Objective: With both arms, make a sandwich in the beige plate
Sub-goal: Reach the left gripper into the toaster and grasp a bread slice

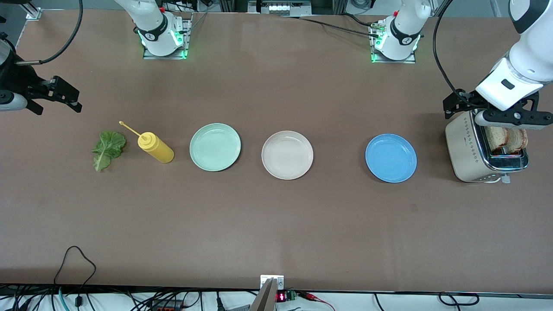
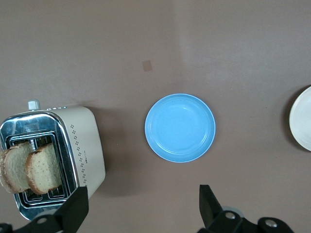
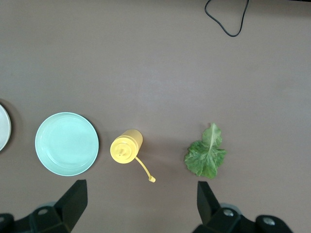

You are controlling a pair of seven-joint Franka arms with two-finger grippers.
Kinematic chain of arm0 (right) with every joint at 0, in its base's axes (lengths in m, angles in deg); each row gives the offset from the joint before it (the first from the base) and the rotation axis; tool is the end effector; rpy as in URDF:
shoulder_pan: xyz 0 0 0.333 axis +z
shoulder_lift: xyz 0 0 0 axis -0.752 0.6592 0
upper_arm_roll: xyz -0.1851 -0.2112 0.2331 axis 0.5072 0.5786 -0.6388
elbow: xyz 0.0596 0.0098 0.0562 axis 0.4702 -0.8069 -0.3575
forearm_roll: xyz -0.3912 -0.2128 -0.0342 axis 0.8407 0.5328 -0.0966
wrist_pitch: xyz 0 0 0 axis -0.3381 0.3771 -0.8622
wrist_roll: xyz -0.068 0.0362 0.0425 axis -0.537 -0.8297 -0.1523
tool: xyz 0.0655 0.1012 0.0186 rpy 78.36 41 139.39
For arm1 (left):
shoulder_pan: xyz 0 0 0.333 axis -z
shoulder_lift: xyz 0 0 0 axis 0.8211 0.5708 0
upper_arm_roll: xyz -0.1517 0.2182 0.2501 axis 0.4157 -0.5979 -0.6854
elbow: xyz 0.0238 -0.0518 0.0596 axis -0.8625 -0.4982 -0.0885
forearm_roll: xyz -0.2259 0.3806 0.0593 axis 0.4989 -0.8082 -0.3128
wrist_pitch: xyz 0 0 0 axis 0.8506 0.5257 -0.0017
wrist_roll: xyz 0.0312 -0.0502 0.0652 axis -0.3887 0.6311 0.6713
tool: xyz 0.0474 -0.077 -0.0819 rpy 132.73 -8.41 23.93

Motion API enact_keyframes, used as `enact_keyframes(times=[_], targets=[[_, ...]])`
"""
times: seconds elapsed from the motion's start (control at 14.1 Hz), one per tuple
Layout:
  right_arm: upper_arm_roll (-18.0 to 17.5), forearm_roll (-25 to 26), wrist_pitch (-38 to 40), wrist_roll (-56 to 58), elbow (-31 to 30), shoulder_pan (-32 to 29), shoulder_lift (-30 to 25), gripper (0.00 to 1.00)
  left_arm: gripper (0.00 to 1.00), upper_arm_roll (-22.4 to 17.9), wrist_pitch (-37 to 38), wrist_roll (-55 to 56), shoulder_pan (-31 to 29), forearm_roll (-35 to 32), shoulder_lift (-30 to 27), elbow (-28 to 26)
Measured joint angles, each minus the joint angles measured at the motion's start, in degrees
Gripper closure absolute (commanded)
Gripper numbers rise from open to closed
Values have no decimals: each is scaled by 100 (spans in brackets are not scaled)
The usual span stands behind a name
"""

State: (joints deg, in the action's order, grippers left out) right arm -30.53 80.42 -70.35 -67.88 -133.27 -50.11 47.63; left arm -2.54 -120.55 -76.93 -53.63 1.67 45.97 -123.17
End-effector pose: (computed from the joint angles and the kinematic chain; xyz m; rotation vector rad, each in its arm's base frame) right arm 0.6074 0.0177 0.6448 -3.1278 -0.1199 -0.1495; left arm 0.6074 -0.0567 0.6028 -3.0717 0.1314 0.0100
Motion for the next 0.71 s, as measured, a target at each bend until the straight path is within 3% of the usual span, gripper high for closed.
enact_keyframes(times=[0.71], targets=[[0, 0, 18, 0, 0, 0, -18, 0, 0, 0, 149, 2, 18, 0, 0, 7]])
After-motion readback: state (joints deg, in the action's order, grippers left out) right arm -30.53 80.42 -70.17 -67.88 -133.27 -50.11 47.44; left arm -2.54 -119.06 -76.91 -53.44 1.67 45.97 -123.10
